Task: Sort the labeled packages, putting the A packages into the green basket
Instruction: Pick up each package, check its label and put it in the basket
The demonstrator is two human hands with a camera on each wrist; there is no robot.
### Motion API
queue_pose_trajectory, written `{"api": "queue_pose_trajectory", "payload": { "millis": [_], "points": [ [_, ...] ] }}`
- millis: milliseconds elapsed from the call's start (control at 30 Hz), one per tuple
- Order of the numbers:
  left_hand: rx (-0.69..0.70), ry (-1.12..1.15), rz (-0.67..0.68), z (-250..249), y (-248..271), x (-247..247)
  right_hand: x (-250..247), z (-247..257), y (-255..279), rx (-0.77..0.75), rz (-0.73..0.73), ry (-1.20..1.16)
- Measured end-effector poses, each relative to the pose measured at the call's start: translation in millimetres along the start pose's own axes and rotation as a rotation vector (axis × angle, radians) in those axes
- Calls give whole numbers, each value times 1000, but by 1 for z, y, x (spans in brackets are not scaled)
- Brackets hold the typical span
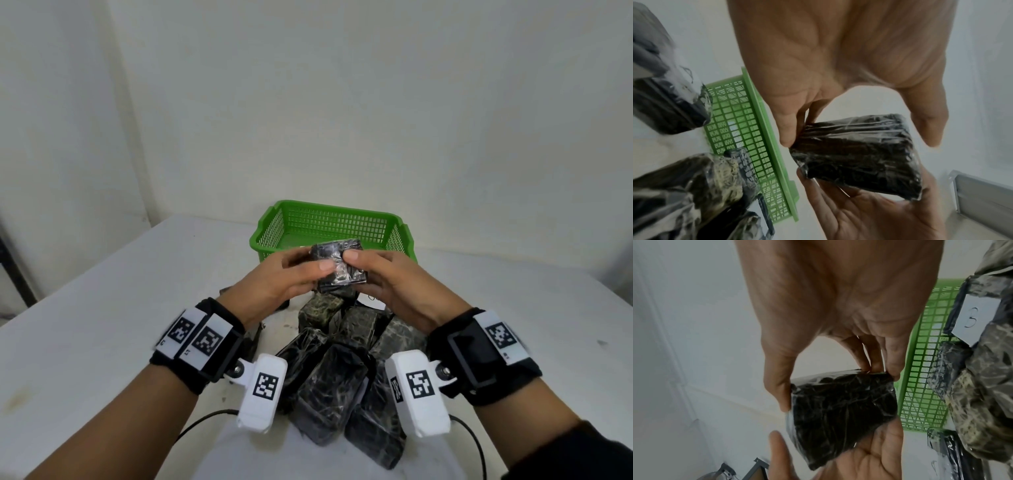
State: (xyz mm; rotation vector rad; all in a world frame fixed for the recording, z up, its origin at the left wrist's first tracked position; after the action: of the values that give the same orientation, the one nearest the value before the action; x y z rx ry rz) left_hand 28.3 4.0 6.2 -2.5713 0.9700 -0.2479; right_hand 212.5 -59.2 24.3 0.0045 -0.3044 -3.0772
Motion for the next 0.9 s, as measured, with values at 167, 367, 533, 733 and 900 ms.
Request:
{"api": "queue_pose_trajectory", "payload": {
  "millis": [167, 367, 533, 733, 900],
  "points": [
    [25, 6, -53, -9, -7, 0, 1, 1, -4, 34, 56, -14],
    [-20, -27, -6, -14, -12, -1, -6, 7, -7, -1, 19, -10],
    [-23, -17, 66, -16, -10, 3, -10, 5, -8, 20, 7, -29],
    [-18, -20, -34, -9, -16, -2, -11, 6, -8, 39, -13, -17],
    [-16, -25, 6, -11, -17, -4, -11, 12, -5, 29, -113, 43]
  ]
}}
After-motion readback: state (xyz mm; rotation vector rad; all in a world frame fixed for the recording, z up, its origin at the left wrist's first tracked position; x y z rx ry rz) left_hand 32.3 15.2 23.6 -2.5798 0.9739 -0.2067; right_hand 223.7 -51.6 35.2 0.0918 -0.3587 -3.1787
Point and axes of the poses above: each hand's wrist, its own y-axis away from the middle knuckle, its own x-axis out of the palm, z = x × y, the point moved 2 cm from there along -y, towards the middle knuckle, and after that the axes turned 15 degrees about x, right-handed, at the moved point
